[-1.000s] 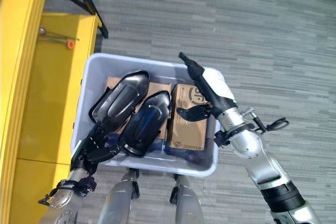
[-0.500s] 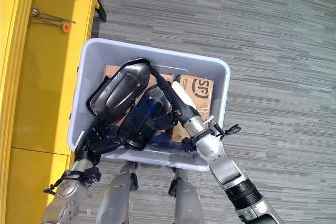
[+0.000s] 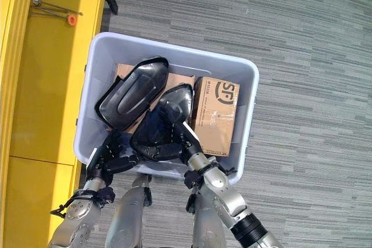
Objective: Move parts from the plastic box to the shelf.
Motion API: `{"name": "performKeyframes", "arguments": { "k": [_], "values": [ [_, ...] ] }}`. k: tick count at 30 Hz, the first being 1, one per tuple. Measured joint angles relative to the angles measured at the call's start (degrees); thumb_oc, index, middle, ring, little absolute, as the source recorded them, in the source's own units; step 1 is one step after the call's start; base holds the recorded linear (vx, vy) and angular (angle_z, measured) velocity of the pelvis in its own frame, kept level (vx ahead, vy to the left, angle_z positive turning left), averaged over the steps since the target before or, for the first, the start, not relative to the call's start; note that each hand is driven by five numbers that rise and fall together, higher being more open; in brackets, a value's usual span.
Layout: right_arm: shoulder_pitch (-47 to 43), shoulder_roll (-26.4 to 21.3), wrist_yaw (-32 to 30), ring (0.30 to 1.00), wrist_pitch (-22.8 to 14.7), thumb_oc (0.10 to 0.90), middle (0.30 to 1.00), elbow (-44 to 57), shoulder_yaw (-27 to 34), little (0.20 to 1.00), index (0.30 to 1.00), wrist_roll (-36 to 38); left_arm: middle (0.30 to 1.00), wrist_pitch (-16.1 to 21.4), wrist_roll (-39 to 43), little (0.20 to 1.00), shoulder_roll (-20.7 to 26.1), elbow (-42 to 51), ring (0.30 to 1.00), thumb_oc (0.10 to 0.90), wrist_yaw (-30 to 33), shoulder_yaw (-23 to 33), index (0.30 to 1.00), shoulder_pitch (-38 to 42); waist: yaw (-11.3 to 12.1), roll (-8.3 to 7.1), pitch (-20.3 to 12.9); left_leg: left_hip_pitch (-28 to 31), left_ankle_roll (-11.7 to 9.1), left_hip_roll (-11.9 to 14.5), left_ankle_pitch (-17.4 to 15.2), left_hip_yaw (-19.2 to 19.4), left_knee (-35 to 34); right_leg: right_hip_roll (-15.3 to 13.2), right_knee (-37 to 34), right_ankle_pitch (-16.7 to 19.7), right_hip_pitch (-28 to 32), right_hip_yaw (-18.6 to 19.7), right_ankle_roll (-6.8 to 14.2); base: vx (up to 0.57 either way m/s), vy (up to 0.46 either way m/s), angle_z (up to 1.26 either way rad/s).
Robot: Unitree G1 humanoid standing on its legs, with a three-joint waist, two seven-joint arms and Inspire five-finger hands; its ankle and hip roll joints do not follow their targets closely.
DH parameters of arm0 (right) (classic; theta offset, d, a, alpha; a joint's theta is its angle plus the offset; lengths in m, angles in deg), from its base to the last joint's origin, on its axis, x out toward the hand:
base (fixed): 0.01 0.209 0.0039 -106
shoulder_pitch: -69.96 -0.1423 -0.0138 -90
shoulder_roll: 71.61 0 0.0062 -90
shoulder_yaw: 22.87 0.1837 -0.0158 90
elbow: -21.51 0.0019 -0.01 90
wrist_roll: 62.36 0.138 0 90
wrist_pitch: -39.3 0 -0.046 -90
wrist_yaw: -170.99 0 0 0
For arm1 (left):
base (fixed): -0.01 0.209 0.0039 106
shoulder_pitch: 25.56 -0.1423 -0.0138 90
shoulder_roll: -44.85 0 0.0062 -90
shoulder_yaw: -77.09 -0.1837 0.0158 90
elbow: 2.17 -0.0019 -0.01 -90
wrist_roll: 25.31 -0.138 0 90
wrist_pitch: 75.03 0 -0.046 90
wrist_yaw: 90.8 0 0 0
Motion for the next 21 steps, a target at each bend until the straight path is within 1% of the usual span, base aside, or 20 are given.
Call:
{"name": "performKeyframes", "arguments": {
  "k": [3,4,7,9,10,13,16,17,21],
  "values": [
    [0.28,0.46,-0.46,1.0,-0.01,0.9,1.0,-0.06,-0.66,1.0,1.0,4.81,1.0,0.15,-1.08,1.0,0.04,0.68,1.0,0.9,0.89,0.0,1.0,0.08,-0.03,0.0,0.0,-1.1,0.0,0.25,-0.02,-0.49,0.85,0.1,0.86,-0.36,-0.94,-0.26,-0.11,-0.05,-0.007,0.04],
    [0.29,0.82,-0.61,1.0,-0.02,0.9,1.0,-0.12,-0.78,1.0,1.0,6.55,1.0,0.64,-1.08,1.0,0.06,0.87,1.0,0.9,0.97,0.03,1.0,0.15,0.01,0.0,0.0,-1.83,-0.01,0.39,-0.01,-0.7,1.14,0.08,2.11,-0.88,-2.01,-0.31,-0.23,-0.04,-0.003,0.02],
    [-0.88,0.82,-0.7,1.0,-0.08,0.9,1.0,-0.11,-1.18,1.0,1.0,8.94,1.0,1.83,-1.07,1.0,0.26,1.82,1.0,0.9,1.06,0.11,1.0,0.23,0.12,0.0,0.0,-4.04,0.0,0.66,-0.01,-1.08,2.34,-0.01,4.47,-1.64,-4.56,-0.27,-0.56,-0.03,0.005,0.01],
    [-1.07,0.84,-0.91,1.0,-0.1,0.9,1.0,-0.11,-1.19,1.0,1.0,9.32,1.0,2.14,-1.07,1.0,0.53,2.03,1.0,0.9,1.04,0.06,1.0,0.31,0.15,0.0,0.0,-4.64,0.01,0.74,-0.01,-1.17,2.84,-0.11,5.46,-1.95,-5.35,-0.26,-0.61,-0.04,0.008,0.02],
    [-1.29,0.85,-1.09,1.0,-0.35,0.9,1.0,-0.1,-1.13,1.0,1.0,10.2,1.0,2.18,-1.06,1.0,1.1,2.72,1.0,0.9,1.03,0.06,1.0,0.33,0.12,0.02,0.01,-5.92,0.19,0.83,-0.15,-1.29,3.82,-0.37,7.39,-2.64,-7.04,-0.18,-0.68,0.0,0.0,0.0],
    [-1.4,0.81,-1.73,1.0,-0.59,0.9,1.0,-0.14,-1.0,1.0,1.0,10.54,1.0,2.49,-1.05,1.0,1.21,3.53,1.0,0.9,1.13,0.15,1.0,0.64,0.14,0.07,0.04,-7.54,0.34,0.91,-0.23,-1.47,4.93,-0.69,9.62,-3.33,-9.09,-0.12,-0.9,-0.01,0.005,0.0],
    [-2.98,0.86,-2.51,1.0,-0.97,0.9,1.0,-0.24,-0.48,1.0,1.0,10.53,1.0,3.09,-1.01,1.0,1.17,4.88,1.0,0.9,1.63,0.07,1.0,0.89,0.08,0.16,0.07,-10.09,0.42,1.01,-0.28,-1.83,6.28,-1.04,12.17,-4.17,-12.06,-0.08,-1.18,-0.01,0.005,0.02],
    [-4.23,0.94,-3.15,1.0,-1.31,0.9,1.0,-1.39,-0.43,1.0,1.0,10.53,1.0,3.7,-1.01,1.0,0.91,5.21,1.0,0.9,2.79,-0.13,1.0,1.36,0.26,0.21,0.09,-11.22,0.45,1.16,-0.24,-1.94,6.93,-1.06,12.97,-4.21,-13.18,-0.03,-1.22,-0.01,0.006,0.03],
    [-7.84,1.3,-5.5,1.0,-2.14,0.9,1.0,-3.88,-0.18,1.0,1.0,10.51,1.0,3.93,-1.04,1.0,1.17,5.94,1.0,0.9,4.26,-0.52,1.0,2.48,0.52,0.3,0.07,-13.22,0.46,1.22,-0.26,-2.58,7.63,-1.43,15.56,-5.39,-15.64,-0.01,-1.86,0.0,0.01,0.05]
  ]
}}
